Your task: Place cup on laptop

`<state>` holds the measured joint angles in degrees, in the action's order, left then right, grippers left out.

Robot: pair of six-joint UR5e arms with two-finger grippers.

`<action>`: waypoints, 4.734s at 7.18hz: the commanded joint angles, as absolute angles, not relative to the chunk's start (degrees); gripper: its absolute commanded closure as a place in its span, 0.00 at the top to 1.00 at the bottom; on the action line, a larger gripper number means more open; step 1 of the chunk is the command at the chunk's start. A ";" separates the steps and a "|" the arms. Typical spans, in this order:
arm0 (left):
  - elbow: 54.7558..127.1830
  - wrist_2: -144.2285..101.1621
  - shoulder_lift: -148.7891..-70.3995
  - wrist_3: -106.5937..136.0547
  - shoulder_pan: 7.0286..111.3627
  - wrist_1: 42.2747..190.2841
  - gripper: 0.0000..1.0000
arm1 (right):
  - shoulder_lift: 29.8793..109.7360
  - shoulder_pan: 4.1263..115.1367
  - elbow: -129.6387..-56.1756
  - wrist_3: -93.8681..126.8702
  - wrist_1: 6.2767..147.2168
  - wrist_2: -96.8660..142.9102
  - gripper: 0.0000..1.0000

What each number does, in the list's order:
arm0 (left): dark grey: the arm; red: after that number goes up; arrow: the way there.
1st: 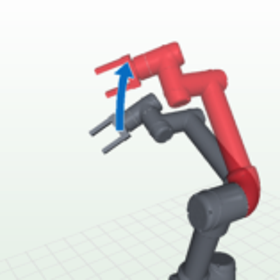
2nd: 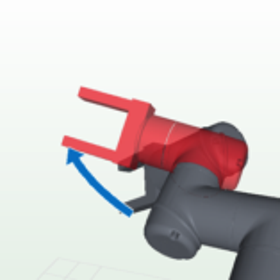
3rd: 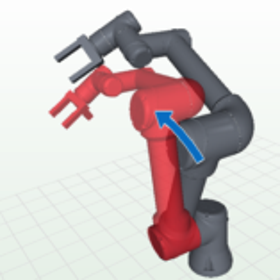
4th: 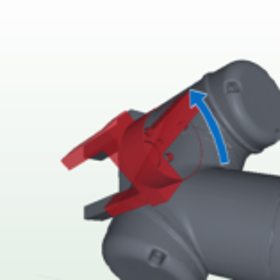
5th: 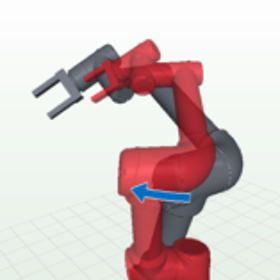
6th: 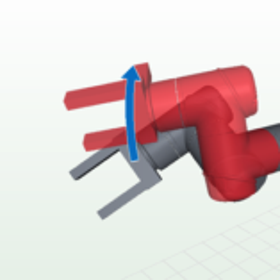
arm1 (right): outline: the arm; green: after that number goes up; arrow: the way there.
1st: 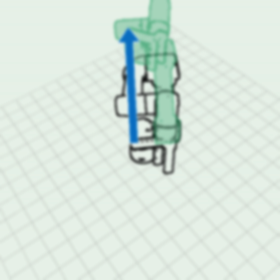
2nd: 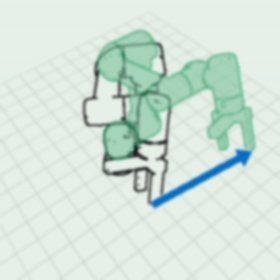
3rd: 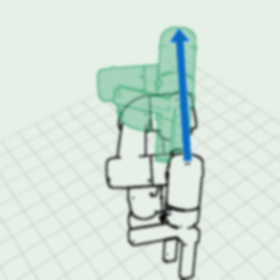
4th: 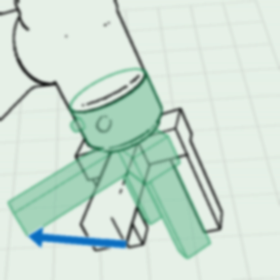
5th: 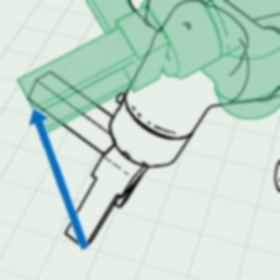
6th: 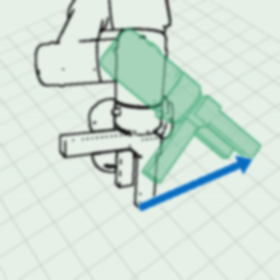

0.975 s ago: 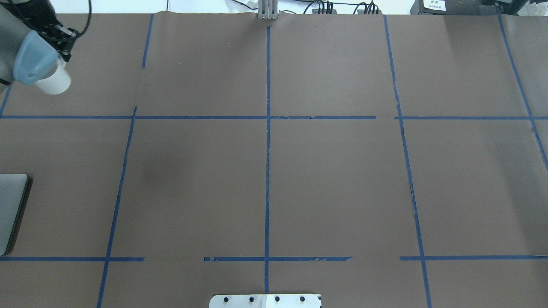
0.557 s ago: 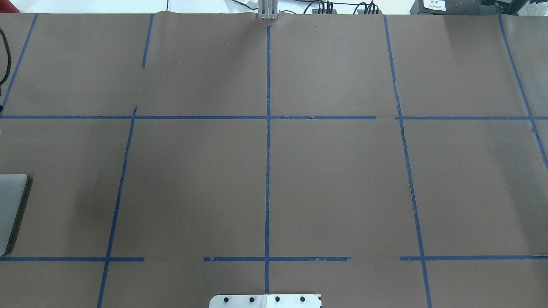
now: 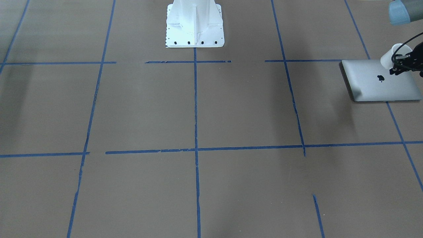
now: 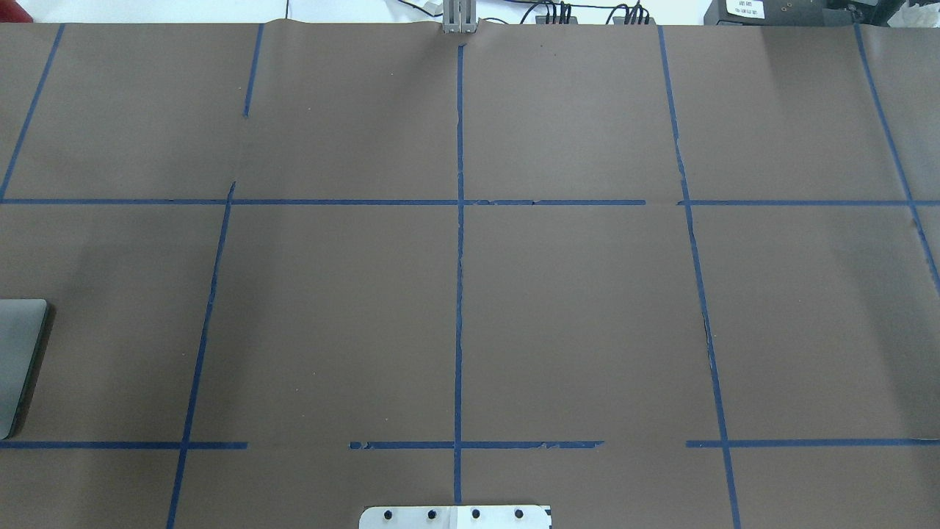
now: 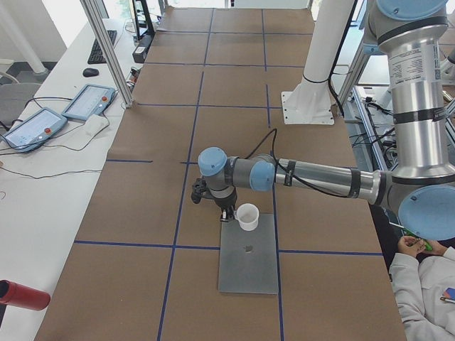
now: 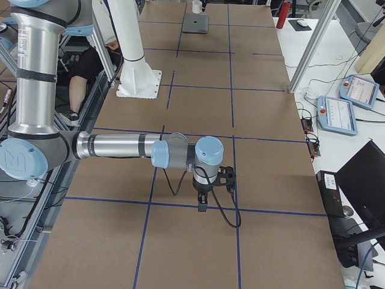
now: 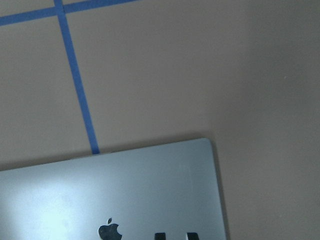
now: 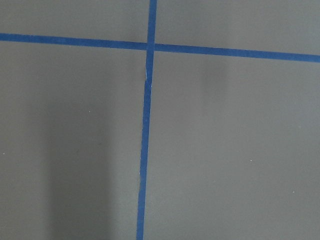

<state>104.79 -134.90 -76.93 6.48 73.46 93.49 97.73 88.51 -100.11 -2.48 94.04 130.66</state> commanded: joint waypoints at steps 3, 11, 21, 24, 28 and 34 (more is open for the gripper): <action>87.02 -134.47 -74.53 22.03 72.69 125.66 0.00 | 97.73 88.51 -100.11 -2.46 94.04 130.61 1.00; 87.01 -134.03 -76.29 28.39 70.40 125.68 0.90 | 97.73 88.51 -100.11 -2.46 94.04 130.61 1.00; 104.59 -134.30 -76.82 -6.24 89.29 89.24 1.00 | 97.73 88.51 -100.11 -2.46 94.04 130.61 1.00; 104.50 -134.21 -75.94 -6.50 89.30 89.56 1.00 | 97.73 88.51 -100.11 -2.46 94.04 130.69 1.00; 103.98 -134.21 -77.17 -6.33 89.30 90.78 1.00 | 97.73 88.51 -100.11 -2.46 94.04 130.69 1.00; 103.45 -134.30 -77.17 -6.24 89.21 90.88 1.00 | 97.73 88.51 -100.11 -2.46 94.04 130.61 1.00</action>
<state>103.48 -134.26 -77.16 -6.27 89.22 90.88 97.73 88.51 -100.11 -2.46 94.04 130.68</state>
